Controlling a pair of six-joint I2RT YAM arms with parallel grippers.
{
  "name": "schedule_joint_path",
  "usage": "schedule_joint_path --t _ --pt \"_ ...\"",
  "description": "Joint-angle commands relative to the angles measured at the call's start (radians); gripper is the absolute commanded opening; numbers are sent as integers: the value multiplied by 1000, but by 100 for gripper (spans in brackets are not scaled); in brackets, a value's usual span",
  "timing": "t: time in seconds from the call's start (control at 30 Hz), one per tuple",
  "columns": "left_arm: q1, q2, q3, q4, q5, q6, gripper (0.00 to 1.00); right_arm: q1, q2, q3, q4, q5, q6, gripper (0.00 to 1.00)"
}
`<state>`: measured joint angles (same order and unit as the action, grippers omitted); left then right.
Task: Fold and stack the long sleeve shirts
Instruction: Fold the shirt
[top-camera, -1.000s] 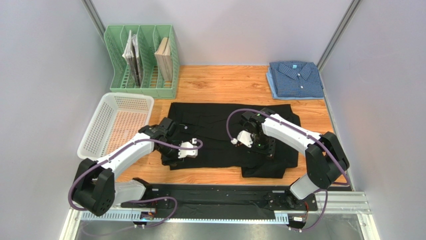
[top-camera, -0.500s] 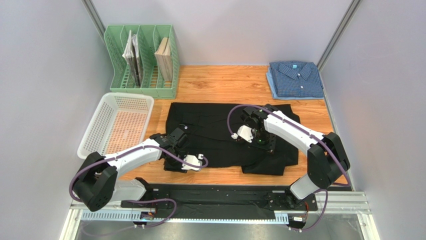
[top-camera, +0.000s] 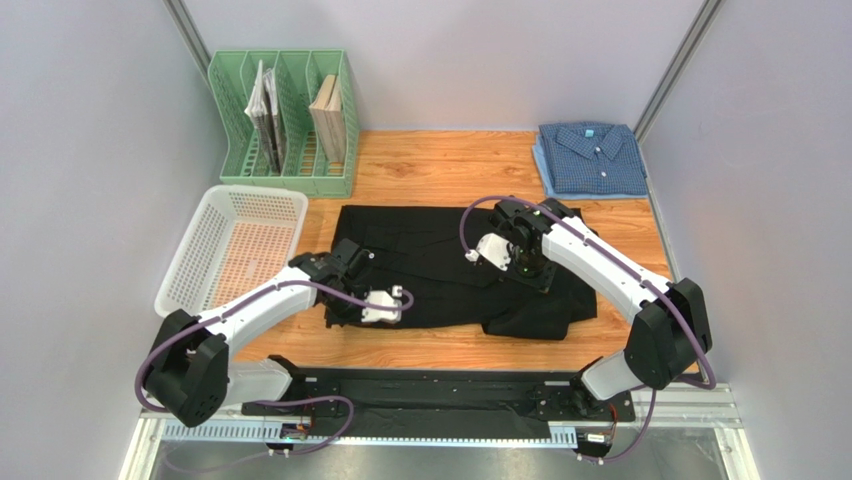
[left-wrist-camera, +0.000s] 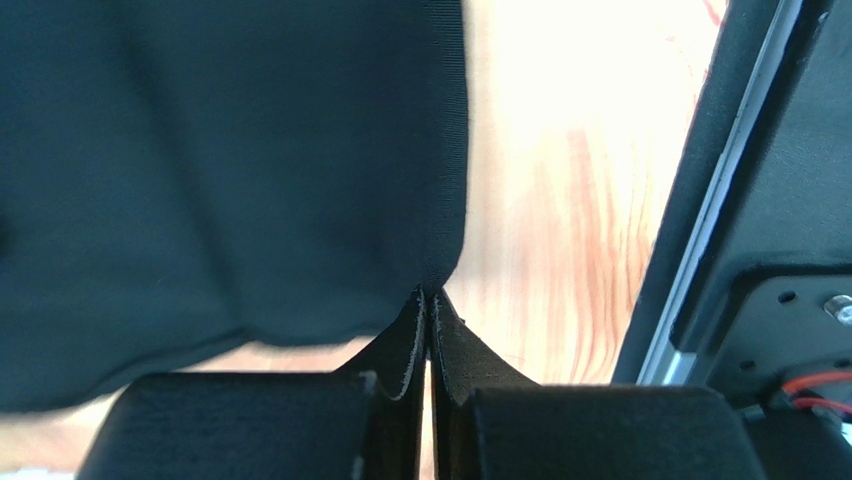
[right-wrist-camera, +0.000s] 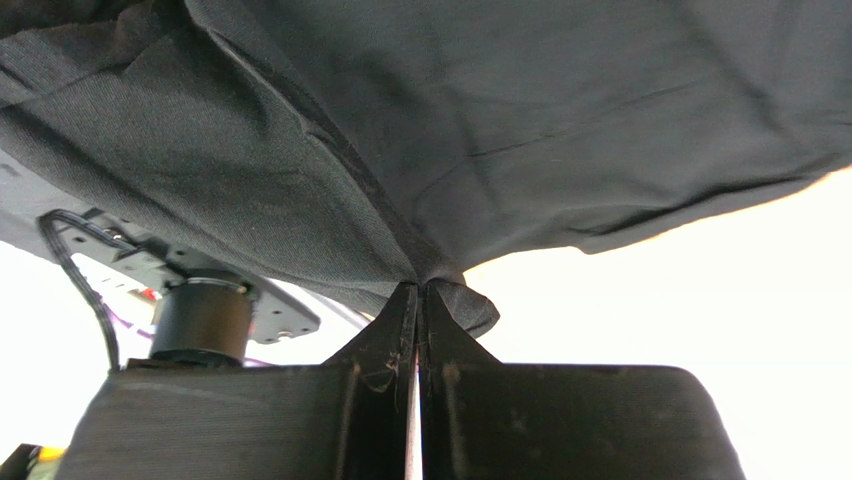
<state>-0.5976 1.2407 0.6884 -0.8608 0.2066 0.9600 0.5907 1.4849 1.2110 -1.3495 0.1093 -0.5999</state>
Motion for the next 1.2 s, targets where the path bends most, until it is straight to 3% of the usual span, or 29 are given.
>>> schedule_joint_path --t 0.0,0.53,0.6,0.63,0.67,0.77,0.87,1.03,1.17 --pt "94 -11 166 -106 96 22 0 -23 -8 91 -96 73 -73 0" --pt "260 391 530 43 36 -73 0 -166 360 530 49 161 -247 0" --pt "269 427 539 58 11 -90 1 -167 380 535 82 182 -241 14" --pt "274 434 537 77 -2 -101 7 -172 394 547 82 185 -215 25" --pt "277 447 537 86 -18 -121 23 -178 397 556 78 175 -199 43" --pt "314 425 537 100 -16 -173 41 -233 359 571 52 120 -149 62" --pt "326 375 525 92 19 -196 51 -317 290 553 17 40 -109 63" --pt "325 339 522 31 100 -260 52 -564 232 500 -89 -216 -78 56" --pt "320 315 467 22 201 -256 52 -722 242 403 -138 -450 -81 44"
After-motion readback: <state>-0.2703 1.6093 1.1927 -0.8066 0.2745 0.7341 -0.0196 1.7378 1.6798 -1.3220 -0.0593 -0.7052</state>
